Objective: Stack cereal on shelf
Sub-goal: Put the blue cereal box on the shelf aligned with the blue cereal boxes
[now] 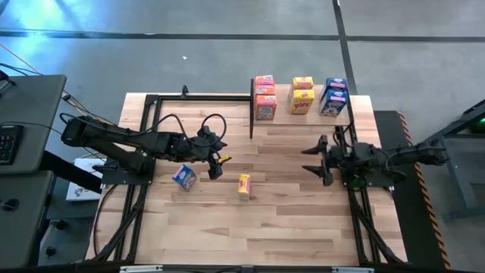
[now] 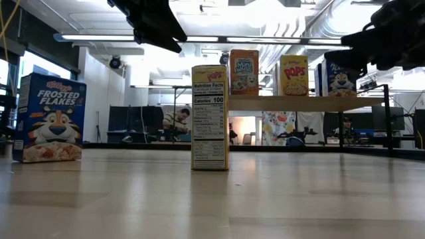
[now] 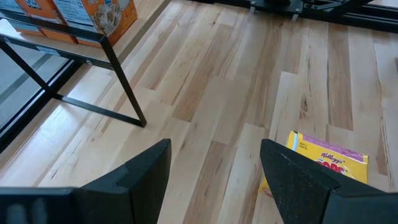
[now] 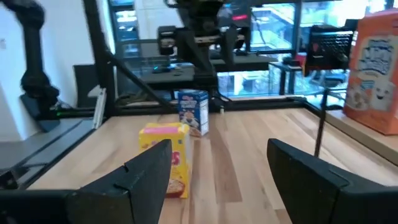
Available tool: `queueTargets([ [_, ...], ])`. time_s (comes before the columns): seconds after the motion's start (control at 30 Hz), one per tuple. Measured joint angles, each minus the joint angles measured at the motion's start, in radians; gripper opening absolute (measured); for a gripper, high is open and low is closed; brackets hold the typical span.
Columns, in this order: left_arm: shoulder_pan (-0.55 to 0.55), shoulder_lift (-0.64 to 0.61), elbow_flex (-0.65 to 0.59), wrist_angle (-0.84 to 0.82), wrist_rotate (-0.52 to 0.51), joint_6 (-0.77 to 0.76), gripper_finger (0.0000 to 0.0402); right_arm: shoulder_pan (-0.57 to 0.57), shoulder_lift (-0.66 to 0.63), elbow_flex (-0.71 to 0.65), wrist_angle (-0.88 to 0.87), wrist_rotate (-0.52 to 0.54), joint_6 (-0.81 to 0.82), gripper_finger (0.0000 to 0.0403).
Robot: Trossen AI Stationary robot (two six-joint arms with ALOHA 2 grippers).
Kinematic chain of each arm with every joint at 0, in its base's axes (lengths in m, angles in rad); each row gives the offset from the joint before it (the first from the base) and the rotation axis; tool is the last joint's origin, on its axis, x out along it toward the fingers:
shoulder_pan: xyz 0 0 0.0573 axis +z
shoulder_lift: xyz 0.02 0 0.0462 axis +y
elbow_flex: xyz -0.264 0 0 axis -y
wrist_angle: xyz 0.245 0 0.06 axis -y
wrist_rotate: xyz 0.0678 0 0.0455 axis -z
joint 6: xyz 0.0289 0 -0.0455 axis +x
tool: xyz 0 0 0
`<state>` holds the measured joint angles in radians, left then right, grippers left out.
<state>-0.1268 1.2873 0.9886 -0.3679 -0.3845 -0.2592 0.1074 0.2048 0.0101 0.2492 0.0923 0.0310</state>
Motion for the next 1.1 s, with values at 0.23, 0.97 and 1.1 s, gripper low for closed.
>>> queueTargets([
  [0.23, 0.0, 0.0, 0.0, 0.0, 0.0, 0.0, 0.0239, 0.0, -0.031, 0.0, -0.064, -0.063, -0.036, 0.0257],
  [0.97, 0.0, 0.0, 0.0, 0.0, 0.0, 0.0, 0.0239, 0.0, -0.029, 0.0, -0.195, -0.063, -0.023, 0.0257],
  [1.1, 0.0, 0.0, 0.0, 0.0, 0.0, 0.0, 0.0239, 0.0, -0.033, -0.001, -0.106, -0.041, -0.107, 0.0257],
])
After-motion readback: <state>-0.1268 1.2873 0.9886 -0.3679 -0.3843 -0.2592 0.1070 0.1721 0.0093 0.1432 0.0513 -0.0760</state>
